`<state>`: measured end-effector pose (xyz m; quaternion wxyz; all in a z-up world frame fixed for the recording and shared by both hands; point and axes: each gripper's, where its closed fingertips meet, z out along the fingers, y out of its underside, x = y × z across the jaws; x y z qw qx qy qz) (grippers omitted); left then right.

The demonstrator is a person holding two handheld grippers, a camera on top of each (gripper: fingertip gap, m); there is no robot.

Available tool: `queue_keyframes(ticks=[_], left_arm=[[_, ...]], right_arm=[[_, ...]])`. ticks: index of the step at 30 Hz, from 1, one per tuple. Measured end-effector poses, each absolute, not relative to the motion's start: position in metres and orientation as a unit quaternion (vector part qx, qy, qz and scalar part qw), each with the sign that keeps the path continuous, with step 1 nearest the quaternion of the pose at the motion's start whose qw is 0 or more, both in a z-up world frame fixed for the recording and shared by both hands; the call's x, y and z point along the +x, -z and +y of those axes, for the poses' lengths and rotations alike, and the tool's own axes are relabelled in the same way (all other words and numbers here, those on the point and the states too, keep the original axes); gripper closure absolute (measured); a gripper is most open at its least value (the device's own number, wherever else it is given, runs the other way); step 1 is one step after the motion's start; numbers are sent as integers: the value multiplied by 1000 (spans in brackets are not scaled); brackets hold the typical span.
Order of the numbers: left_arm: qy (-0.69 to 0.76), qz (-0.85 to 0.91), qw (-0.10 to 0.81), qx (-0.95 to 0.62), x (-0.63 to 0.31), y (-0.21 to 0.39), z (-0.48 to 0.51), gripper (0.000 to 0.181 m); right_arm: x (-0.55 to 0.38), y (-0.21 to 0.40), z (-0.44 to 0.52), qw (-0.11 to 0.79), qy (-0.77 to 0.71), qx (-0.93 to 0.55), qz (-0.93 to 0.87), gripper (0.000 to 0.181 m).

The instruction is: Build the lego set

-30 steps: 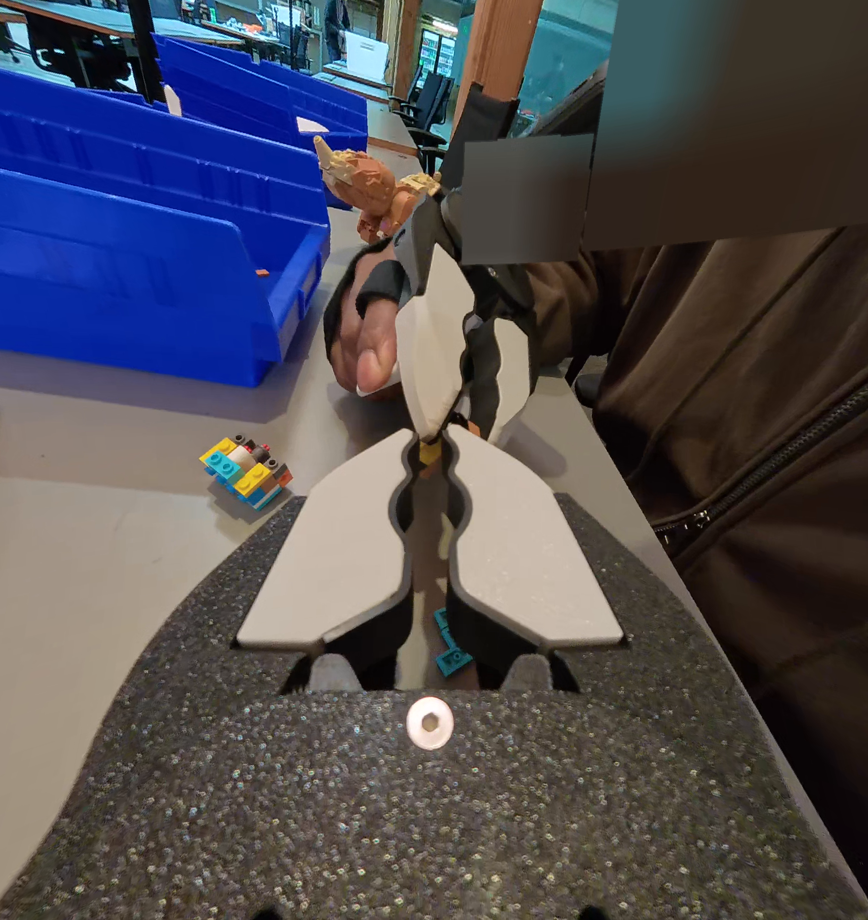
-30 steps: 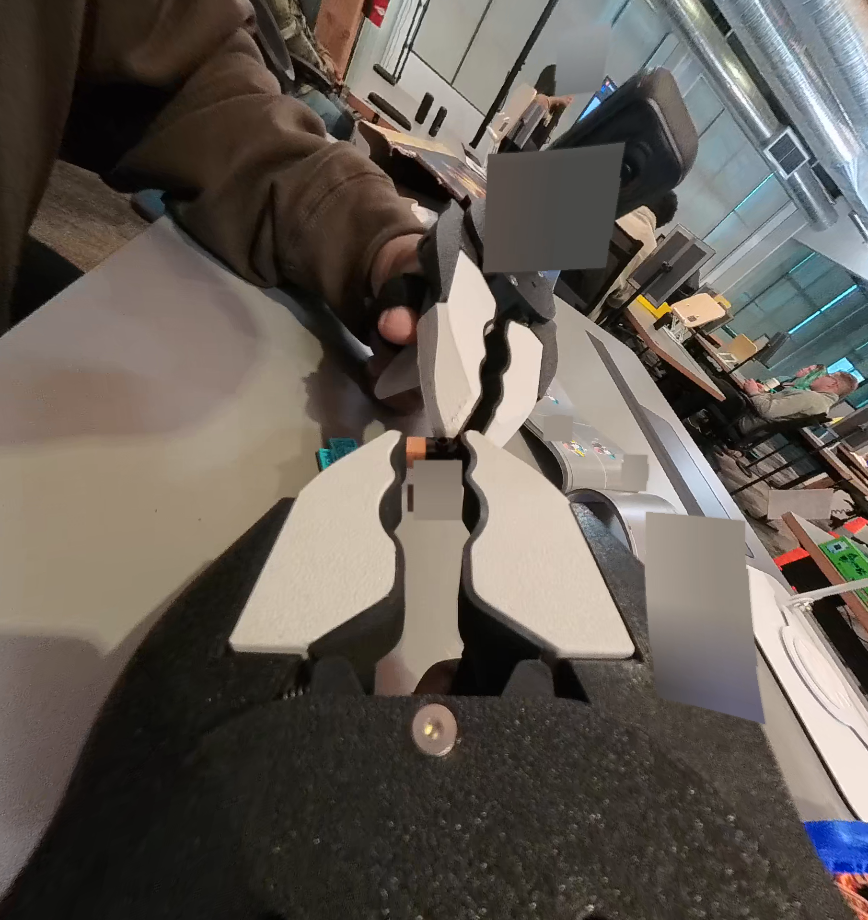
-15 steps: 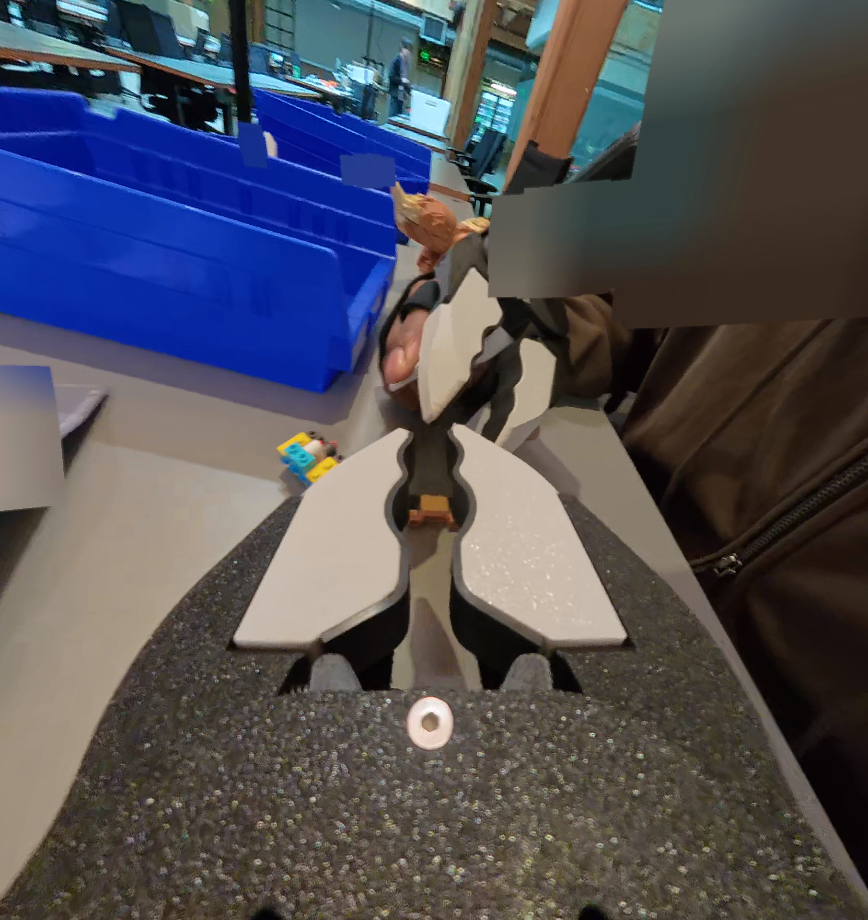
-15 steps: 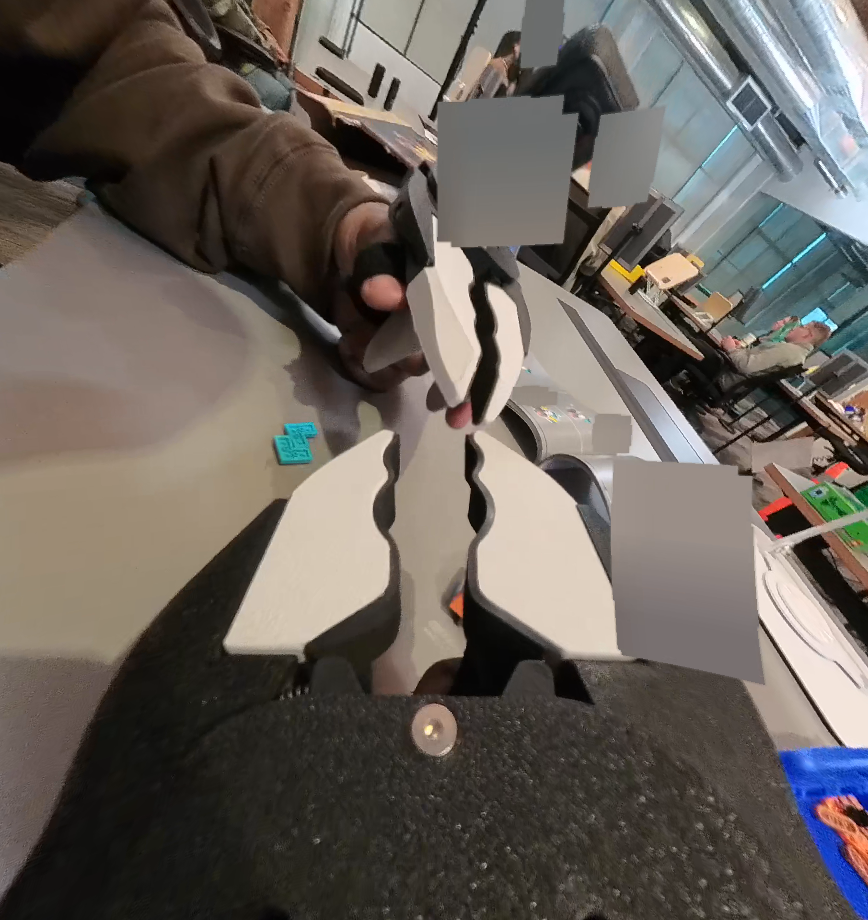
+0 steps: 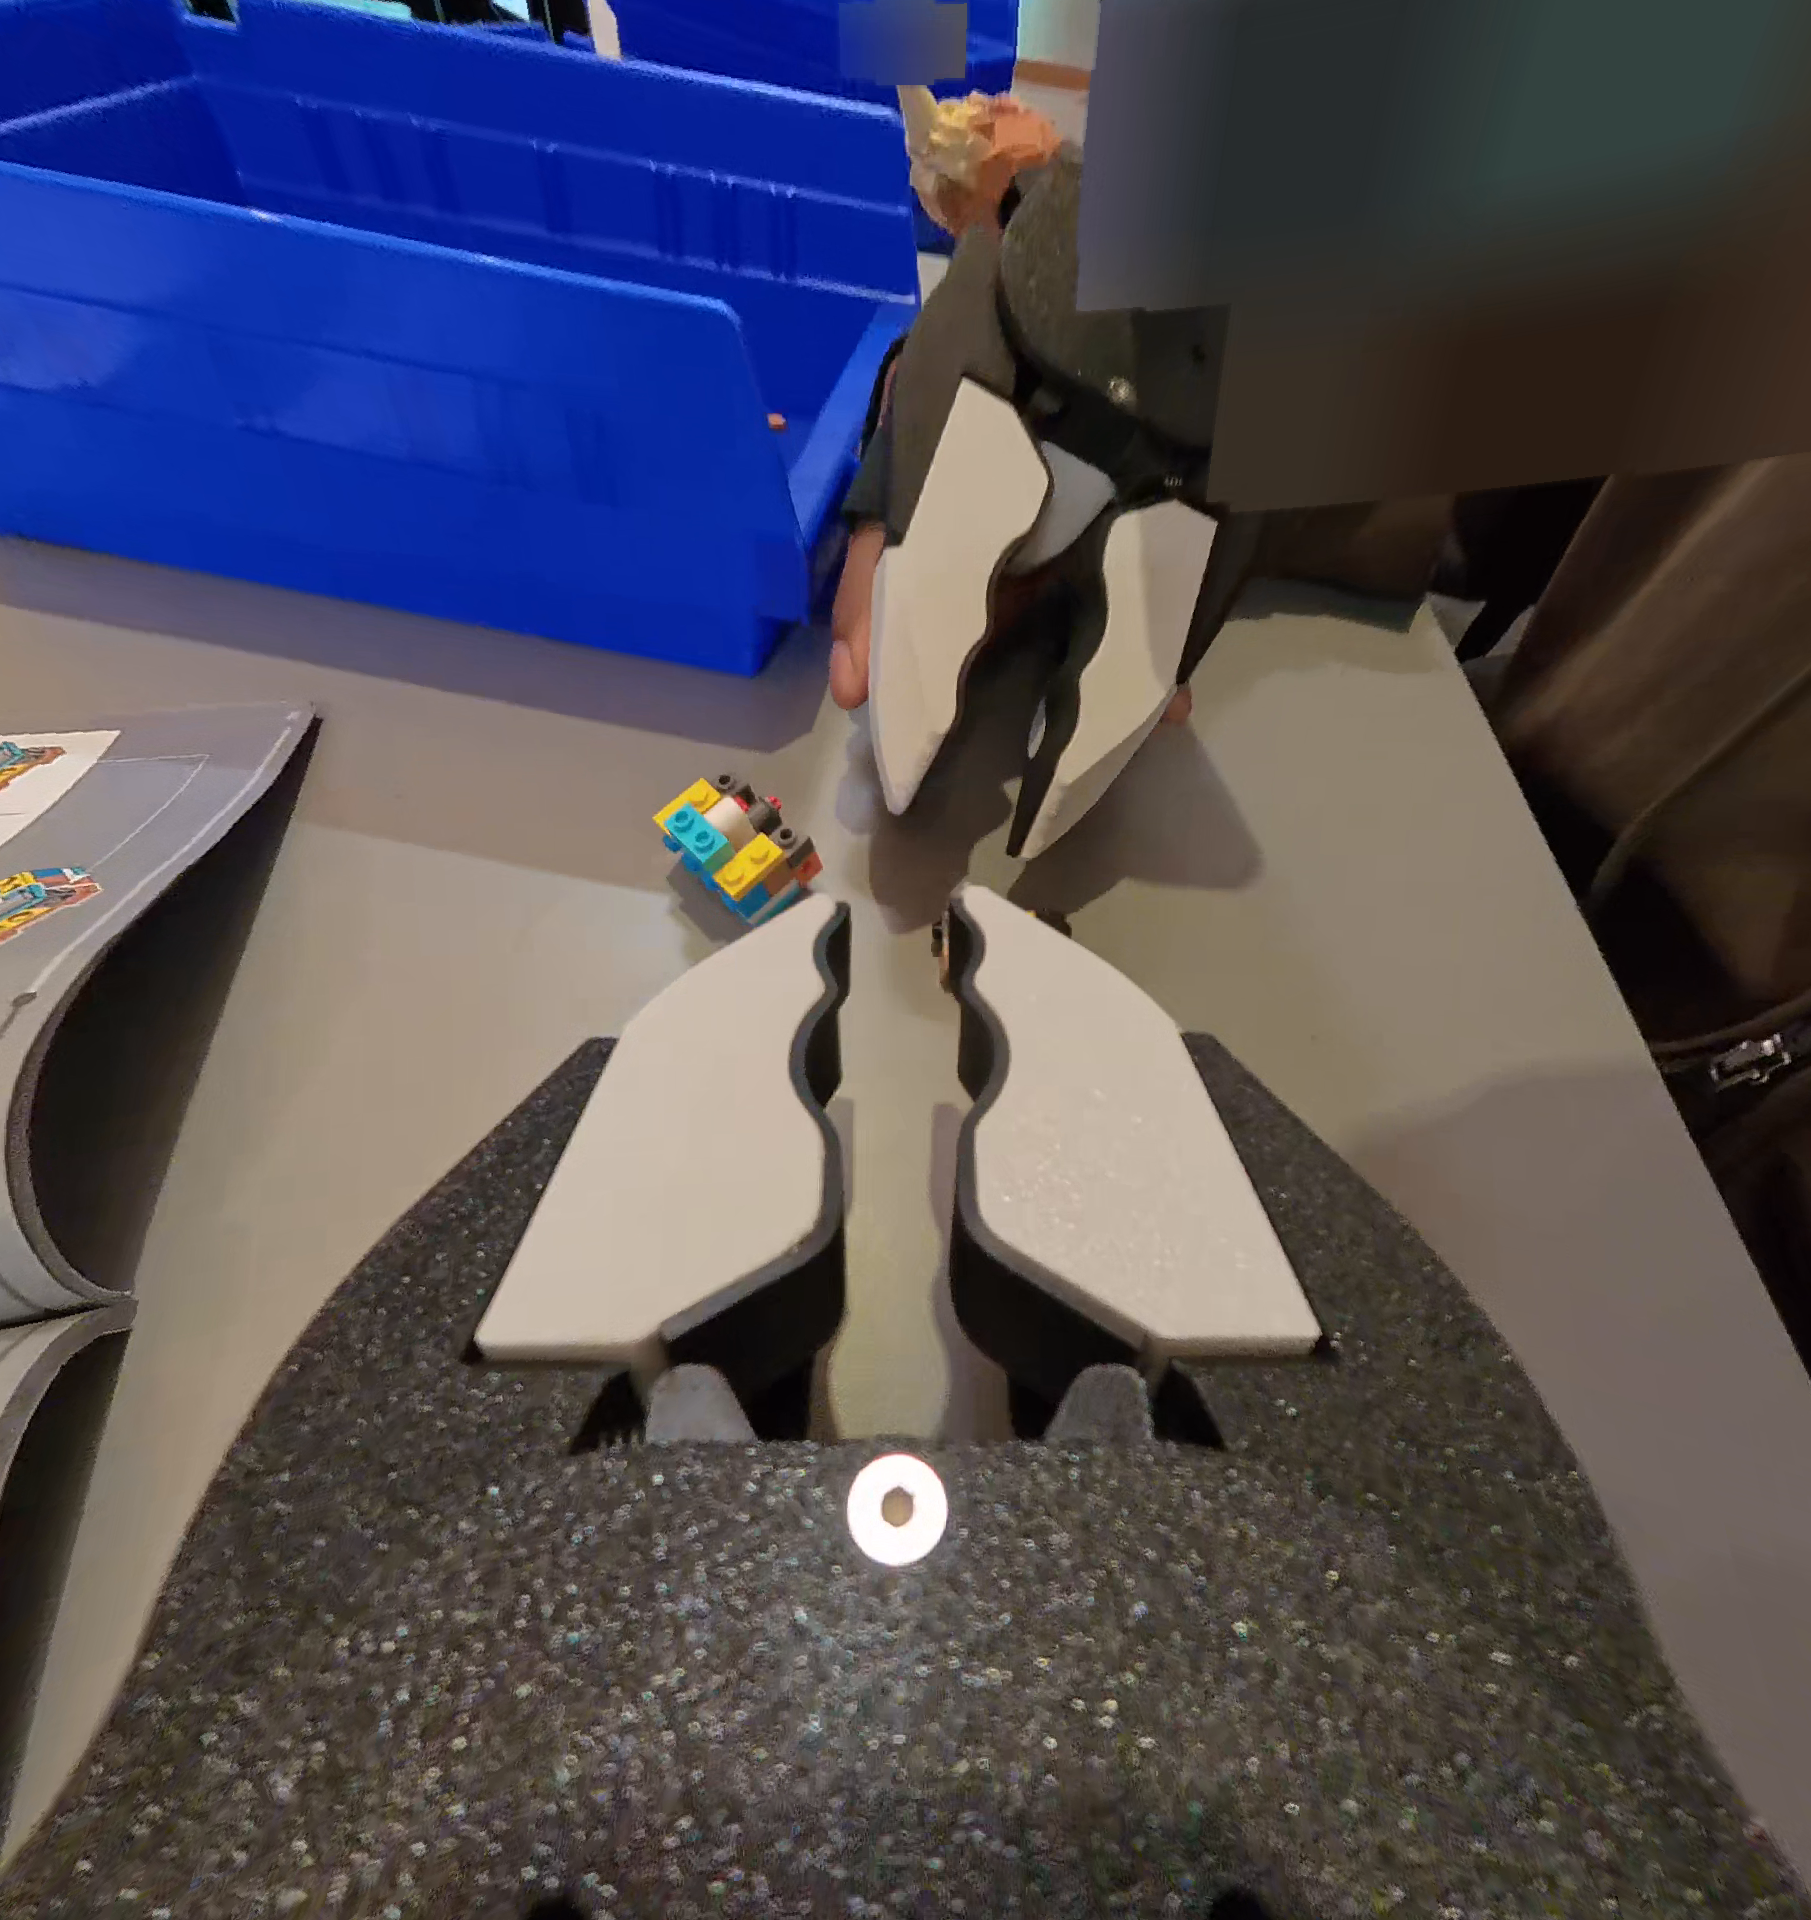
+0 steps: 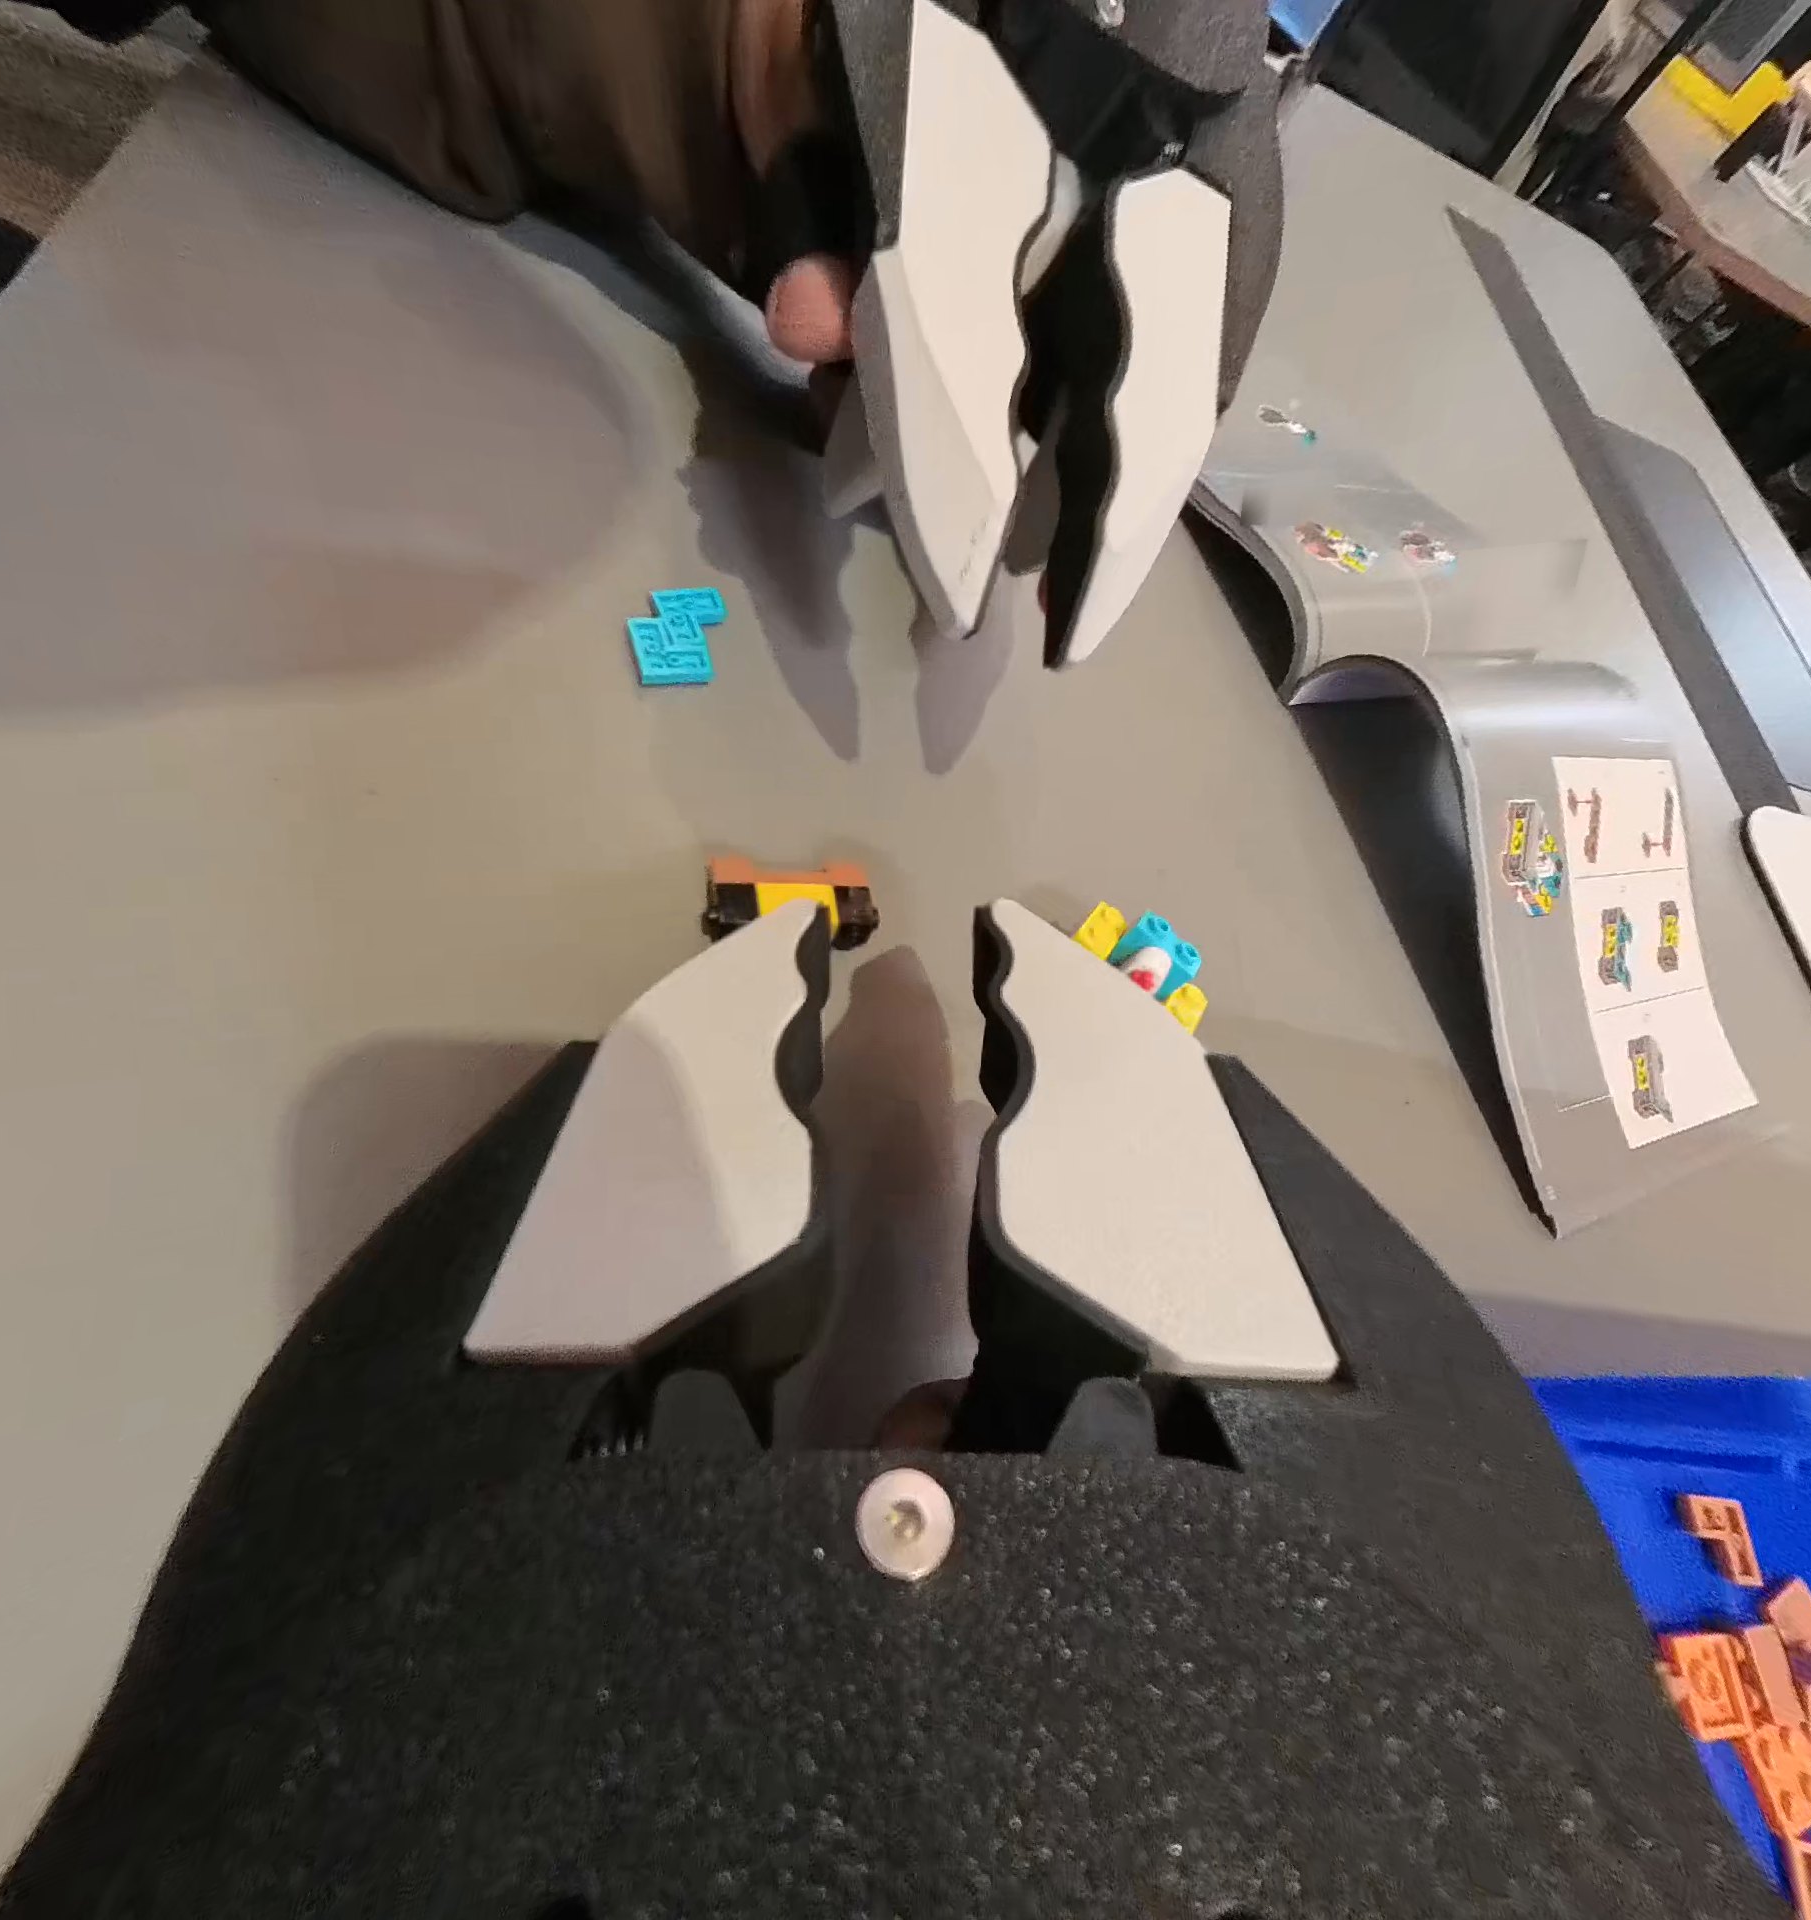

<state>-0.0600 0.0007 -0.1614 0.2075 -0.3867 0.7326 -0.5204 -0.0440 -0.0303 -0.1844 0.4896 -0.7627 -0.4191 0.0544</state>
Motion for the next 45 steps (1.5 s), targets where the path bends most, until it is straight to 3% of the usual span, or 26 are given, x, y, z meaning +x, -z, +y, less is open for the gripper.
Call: queue_keyframes(ticks=[19, 45], left_arm=[[414, 793, 283, -346, -57, 182, 1, 163], [395, 806, 289, -332, -59, 186, -2, 163]], right_arm=[[-42, 174, -23, 529, -42, -748, -400, 158], [-40, 174, -21, 526, -47, -754, -390, 158]])
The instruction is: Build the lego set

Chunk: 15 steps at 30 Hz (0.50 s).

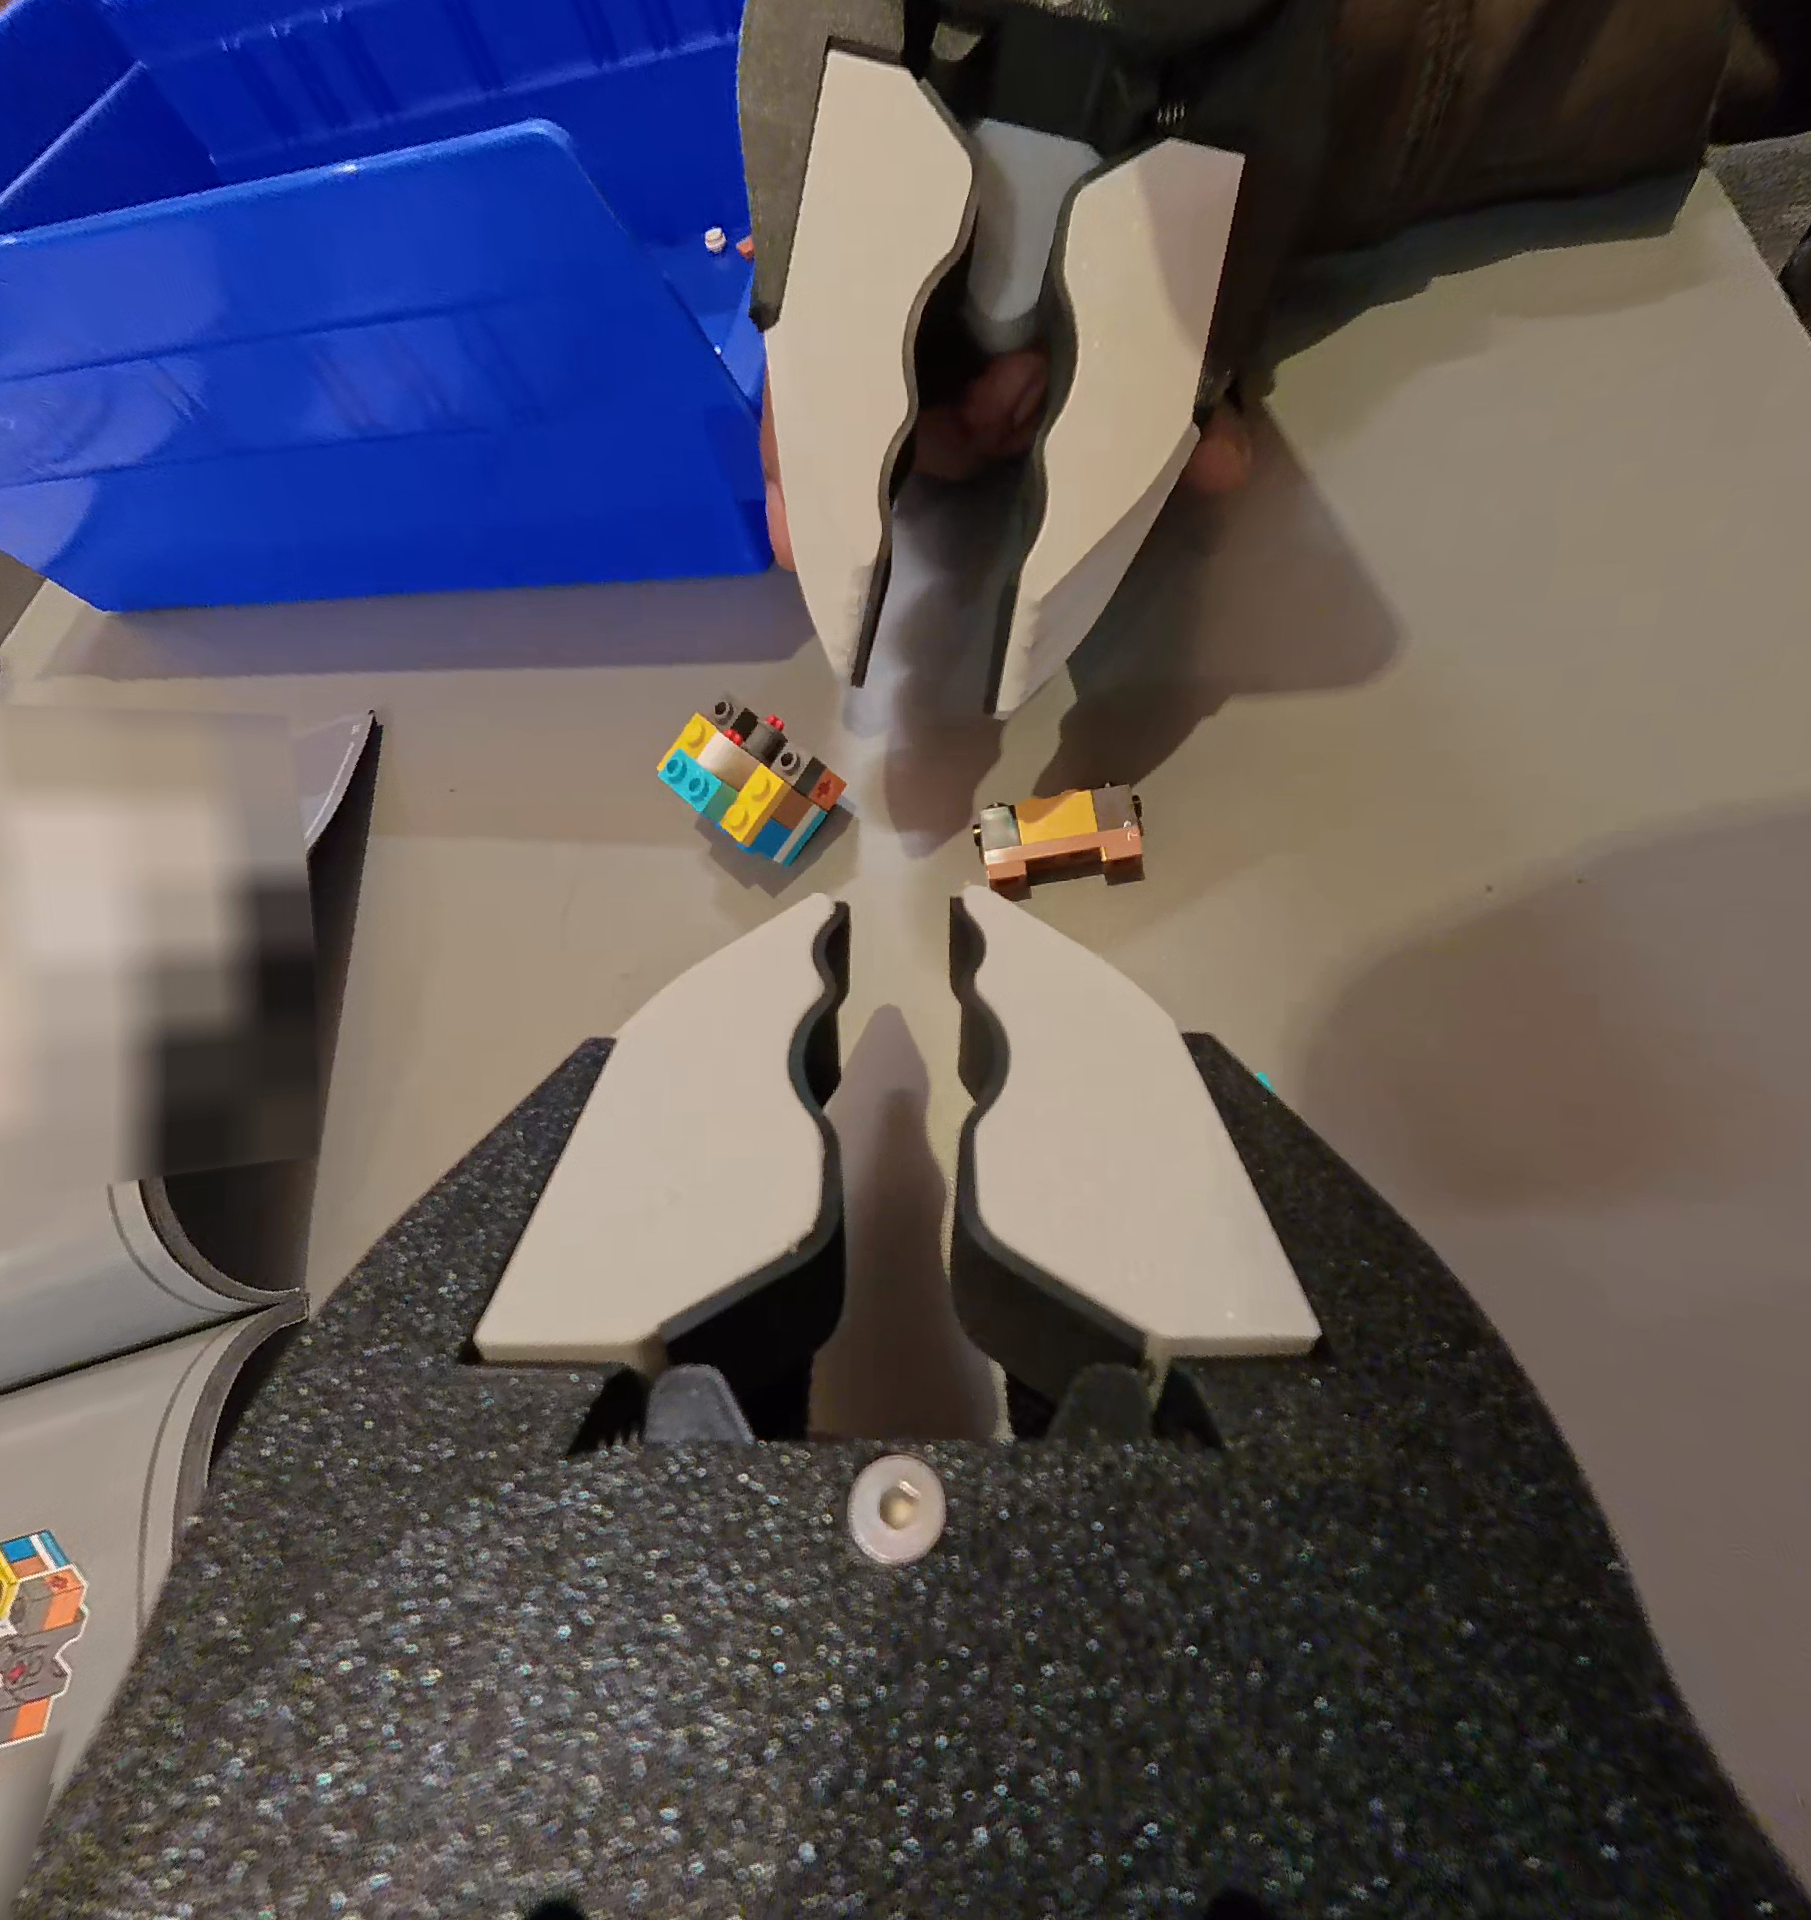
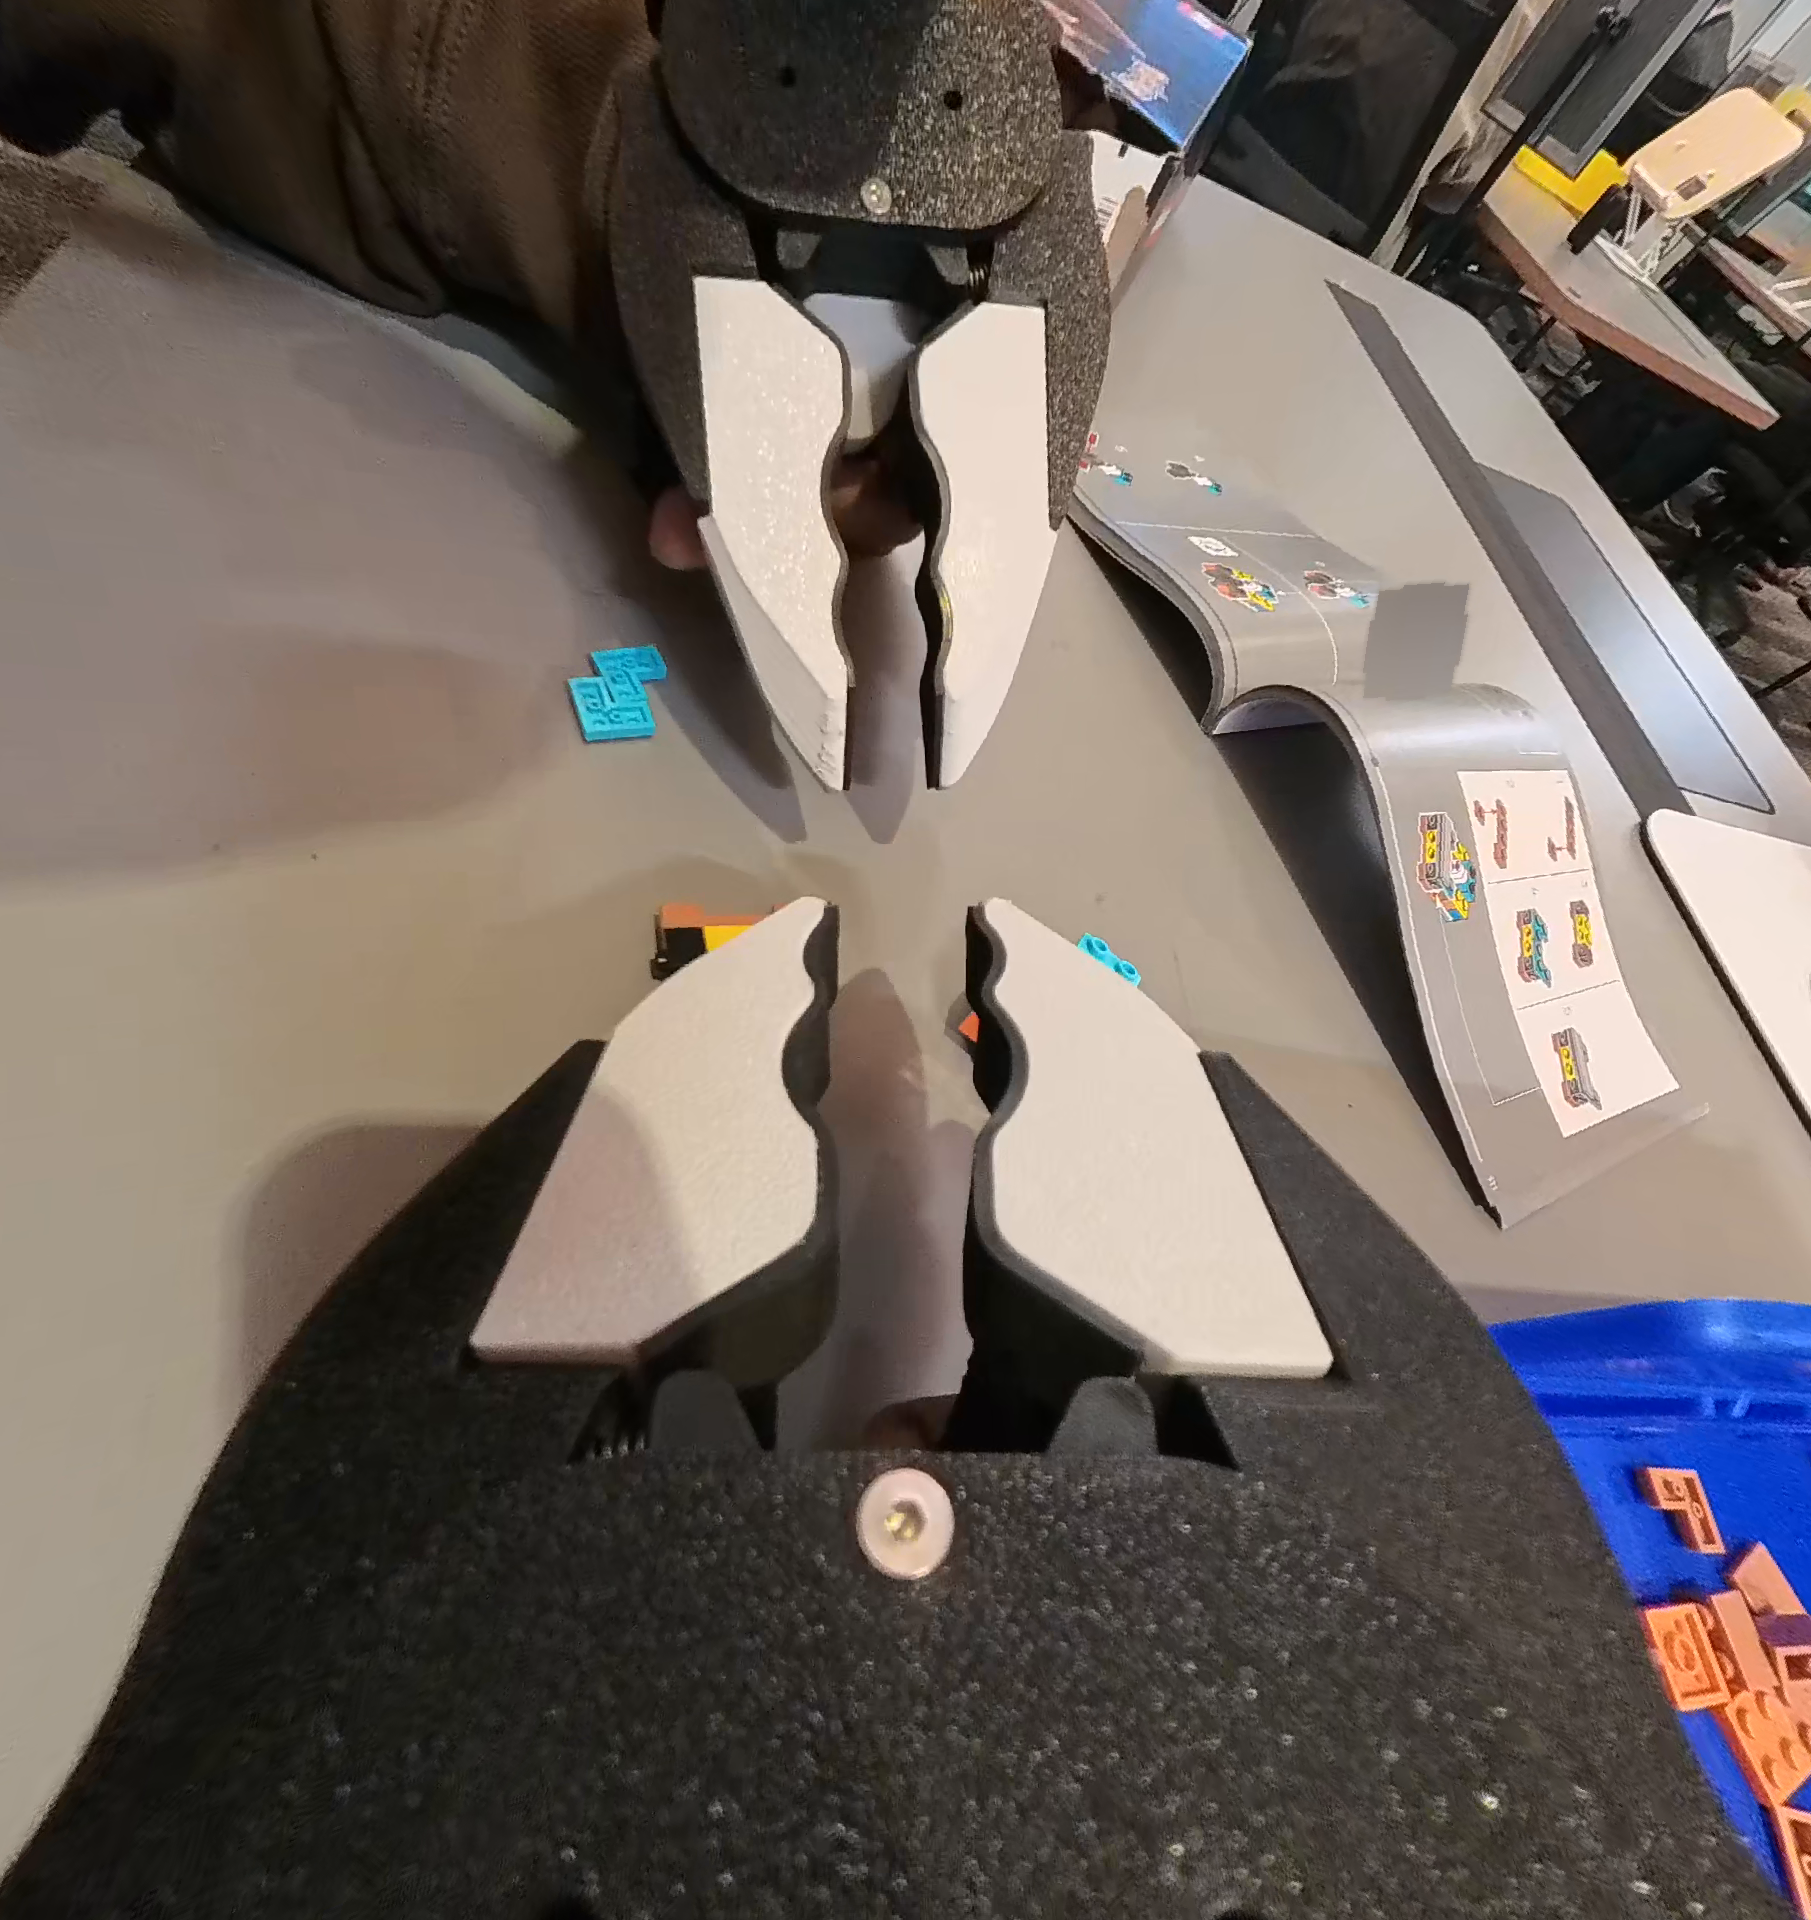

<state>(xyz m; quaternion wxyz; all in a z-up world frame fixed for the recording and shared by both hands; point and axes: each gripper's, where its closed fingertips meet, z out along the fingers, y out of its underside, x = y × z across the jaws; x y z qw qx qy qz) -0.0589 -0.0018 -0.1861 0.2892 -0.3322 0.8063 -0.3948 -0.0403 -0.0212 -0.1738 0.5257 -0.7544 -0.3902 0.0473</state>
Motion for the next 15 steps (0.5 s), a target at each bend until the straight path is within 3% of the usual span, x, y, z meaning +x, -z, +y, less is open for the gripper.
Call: queue_keyframes(ticks=[15], left_arm=[[394, 807, 287, -333, -58, 187, -2, 163]], right_arm=[[-40, 175, -21, 520, -51, -759, -389, 158]])
